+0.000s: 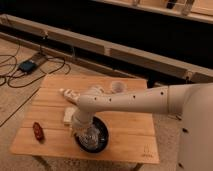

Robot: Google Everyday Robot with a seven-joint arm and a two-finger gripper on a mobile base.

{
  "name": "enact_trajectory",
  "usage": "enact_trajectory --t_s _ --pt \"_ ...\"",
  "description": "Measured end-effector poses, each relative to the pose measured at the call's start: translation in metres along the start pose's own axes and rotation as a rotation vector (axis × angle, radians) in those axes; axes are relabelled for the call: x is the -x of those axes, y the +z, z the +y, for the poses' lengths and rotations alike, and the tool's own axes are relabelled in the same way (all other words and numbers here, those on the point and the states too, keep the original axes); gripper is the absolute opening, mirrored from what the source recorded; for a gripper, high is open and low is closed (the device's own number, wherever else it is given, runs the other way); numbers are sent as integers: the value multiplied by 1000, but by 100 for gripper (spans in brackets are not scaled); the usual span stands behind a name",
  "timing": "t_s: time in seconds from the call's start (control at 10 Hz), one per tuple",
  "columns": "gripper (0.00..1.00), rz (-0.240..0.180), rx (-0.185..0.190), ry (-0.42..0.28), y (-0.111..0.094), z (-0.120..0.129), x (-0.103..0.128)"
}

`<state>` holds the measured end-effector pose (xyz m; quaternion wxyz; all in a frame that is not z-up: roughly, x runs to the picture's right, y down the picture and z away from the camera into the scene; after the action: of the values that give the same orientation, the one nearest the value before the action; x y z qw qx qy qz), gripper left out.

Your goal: Drag the ceramic bowl in a circle

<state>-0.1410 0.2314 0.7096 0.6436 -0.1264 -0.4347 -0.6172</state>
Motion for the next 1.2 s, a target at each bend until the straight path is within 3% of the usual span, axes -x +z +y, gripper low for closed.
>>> enact_trajectory --t_s 0.2,0.3,0.6,0.8,1.2 --pt "0 27 35 86 -13 36 13" --pt "0 52 70 134 -24 62 18" --pt "0 114 149 202 -45 111 18" --pt "0 152 185 204 -51 128 3" --pt "0 186 224 143 -49 131 -44"
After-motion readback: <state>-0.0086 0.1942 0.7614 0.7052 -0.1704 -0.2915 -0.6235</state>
